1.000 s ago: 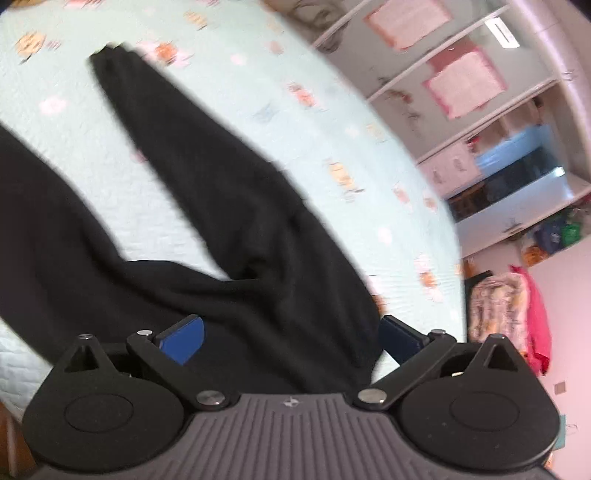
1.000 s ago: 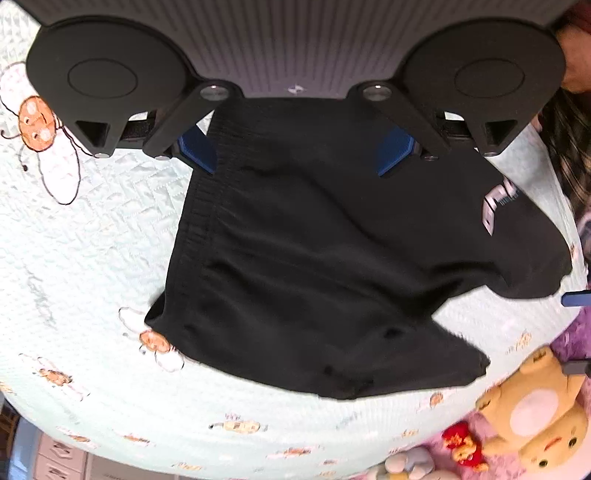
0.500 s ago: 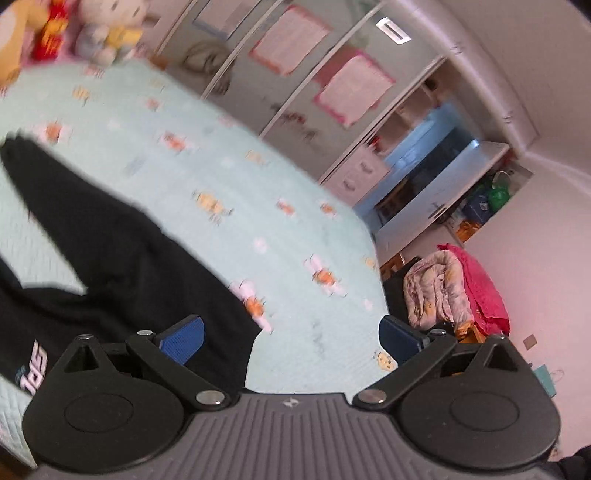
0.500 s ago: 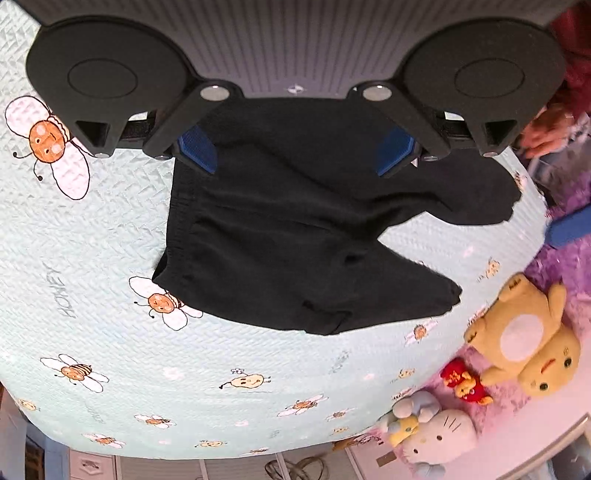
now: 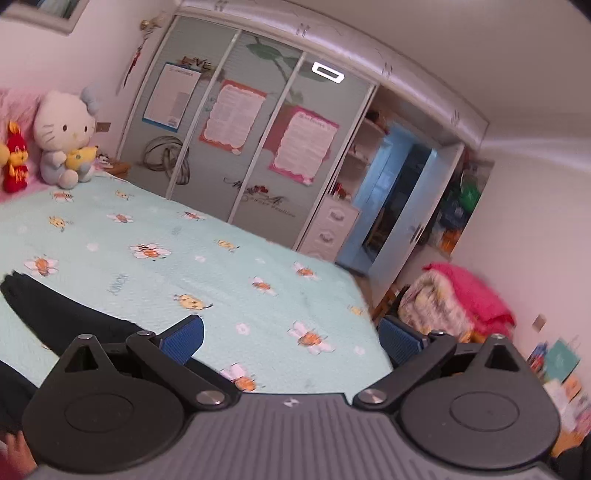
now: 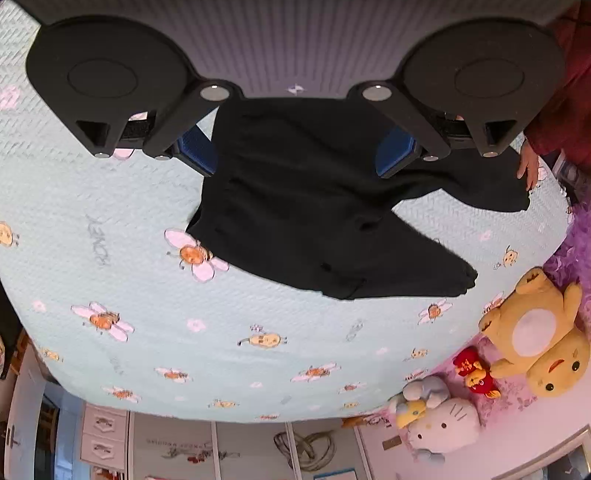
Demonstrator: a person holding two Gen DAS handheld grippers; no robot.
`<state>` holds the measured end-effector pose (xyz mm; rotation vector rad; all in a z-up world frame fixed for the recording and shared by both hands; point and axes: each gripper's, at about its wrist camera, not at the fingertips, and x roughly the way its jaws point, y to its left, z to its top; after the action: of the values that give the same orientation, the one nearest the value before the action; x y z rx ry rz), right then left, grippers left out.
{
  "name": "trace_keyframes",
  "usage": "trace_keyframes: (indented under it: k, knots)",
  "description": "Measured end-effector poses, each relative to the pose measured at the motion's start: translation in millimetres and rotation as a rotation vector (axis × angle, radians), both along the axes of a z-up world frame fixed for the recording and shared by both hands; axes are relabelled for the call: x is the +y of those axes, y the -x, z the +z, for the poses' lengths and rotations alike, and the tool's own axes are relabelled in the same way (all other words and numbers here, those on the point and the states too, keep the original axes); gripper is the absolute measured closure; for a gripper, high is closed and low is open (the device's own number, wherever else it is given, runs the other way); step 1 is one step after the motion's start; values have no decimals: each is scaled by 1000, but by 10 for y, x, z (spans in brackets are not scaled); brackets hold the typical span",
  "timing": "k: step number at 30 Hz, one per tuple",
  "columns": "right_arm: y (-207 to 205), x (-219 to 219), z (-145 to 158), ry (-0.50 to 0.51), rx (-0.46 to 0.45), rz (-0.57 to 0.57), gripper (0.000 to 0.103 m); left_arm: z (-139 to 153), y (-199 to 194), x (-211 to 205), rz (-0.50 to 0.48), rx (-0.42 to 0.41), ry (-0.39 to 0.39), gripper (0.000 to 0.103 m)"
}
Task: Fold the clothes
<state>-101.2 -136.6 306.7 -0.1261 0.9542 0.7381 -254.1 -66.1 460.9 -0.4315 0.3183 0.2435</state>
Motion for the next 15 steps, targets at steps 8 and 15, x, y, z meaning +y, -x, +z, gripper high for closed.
trace_keyframes:
  k: [8,15]
  knots:
    - [-207,6,-140,-14,50,-43,10,-190,-139,-138,-52,82,-6,0]
    - [-441,-45,60,-83,28,-60,10,-39,-341,-212,-76,58,-53,0]
